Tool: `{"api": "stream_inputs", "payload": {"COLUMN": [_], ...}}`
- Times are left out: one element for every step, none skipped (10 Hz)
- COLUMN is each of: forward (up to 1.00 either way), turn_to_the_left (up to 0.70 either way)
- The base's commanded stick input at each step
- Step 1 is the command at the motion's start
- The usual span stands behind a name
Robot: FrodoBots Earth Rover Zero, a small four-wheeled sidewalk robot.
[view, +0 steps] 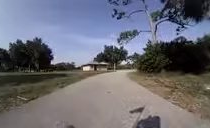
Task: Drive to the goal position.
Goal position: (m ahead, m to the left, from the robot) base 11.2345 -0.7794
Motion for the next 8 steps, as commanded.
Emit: {"api": "stream_inputs", "payload": {"forward": [1.0,1.0,1.0,1.0,1.0,1.0,1.0,1.0], "turn_to_the_left": [0.0,0.0,0.0,0.0,-0.05,-0.09,-0.1,-0.09]}}
